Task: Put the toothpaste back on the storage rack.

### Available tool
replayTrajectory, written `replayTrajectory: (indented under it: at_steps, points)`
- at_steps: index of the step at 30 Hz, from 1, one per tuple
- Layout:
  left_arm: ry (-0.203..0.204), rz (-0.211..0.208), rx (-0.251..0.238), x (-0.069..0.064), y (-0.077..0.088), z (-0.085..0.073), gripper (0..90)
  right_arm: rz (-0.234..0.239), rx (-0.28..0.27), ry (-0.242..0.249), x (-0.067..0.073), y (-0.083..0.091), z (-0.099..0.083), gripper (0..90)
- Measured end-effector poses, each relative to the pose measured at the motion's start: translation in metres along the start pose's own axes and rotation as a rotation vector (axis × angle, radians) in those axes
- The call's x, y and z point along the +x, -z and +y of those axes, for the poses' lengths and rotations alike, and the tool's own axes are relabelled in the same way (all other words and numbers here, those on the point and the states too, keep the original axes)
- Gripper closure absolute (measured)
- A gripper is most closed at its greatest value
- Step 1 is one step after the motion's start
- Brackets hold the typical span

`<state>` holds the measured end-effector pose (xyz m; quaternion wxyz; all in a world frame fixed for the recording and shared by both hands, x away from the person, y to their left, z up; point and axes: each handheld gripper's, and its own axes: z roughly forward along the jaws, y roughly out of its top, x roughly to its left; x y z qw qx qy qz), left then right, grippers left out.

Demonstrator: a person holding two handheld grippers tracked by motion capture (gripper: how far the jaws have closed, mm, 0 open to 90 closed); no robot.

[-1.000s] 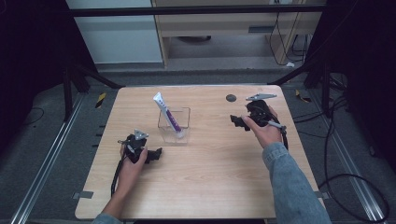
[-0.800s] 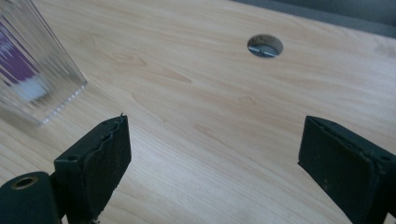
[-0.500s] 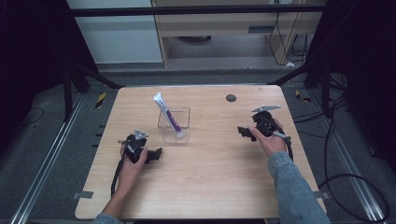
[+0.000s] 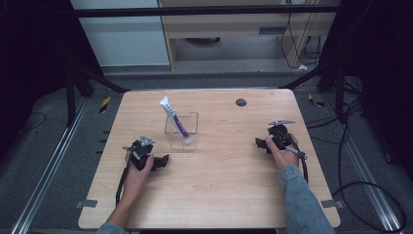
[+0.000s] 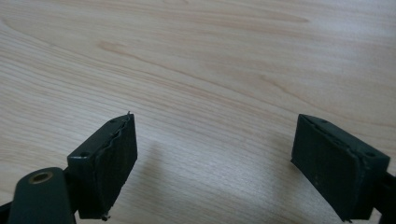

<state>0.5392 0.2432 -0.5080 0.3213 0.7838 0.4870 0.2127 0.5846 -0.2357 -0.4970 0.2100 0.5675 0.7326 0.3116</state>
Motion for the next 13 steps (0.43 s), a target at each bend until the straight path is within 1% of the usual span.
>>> replayTrajectory:
  at_steps: [1, 2, 3, 4, 6, 7, 9, 11, 13]
  points:
    - [0.000, 0.000, 0.000, 0.000, 0.000, 0.000, 0.0, -0.007, 0.000, -0.006, -0.001, -0.002, -0.002, 13.3]
    - [0.000, 0.000, 0.000, 0.000, 0.000, 0.000, 0.0, -0.015, -0.011, -0.015, -0.002, -0.004, -0.004, 12.3]
    - [0.000, 0.000, 0.000, 0.000, 0.000, 0.000, 0.0, -0.031, -0.036, -0.013, -0.002, -0.006, -0.006, 12.4]
    - [0.000, 0.000, 0.000, 0.000, 0.000, 0.000, 0.0, -0.042, -0.045, -0.011, -0.002, -0.006, -0.007, 12.2]
    - [0.000, 0.000, 0.000, 0.000, 0.000, 0.000, 0.0, -0.053, -0.048, 0.020, 0.000, -0.008, -0.008, 9.2]
    - [0.000, 0.000, 0.000, 0.000, 0.000, 0.000, 0.0, -0.050, -0.061, 0.018, 0.000, -0.009, -0.009, 7.6]
    - [0.000, 0.000, 0.000, 0.000, 0.000, 0.000, 0.0, -0.058, -0.054, 0.006, 0.001, -0.010, -0.009, 4.2]
    - [0.000, 0.000, 0.000, 0.000, 0.000, 0.000, 0.0, -0.081, -0.044, -0.012, 0.002, -0.013, -0.008, 0.3]
    - [0.000, 0.000, 0.000, 0.000, 0.000, 0.000, 0.0, -0.091, -0.043, -0.026, 0.001, -0.012, -0.008, 0.3]
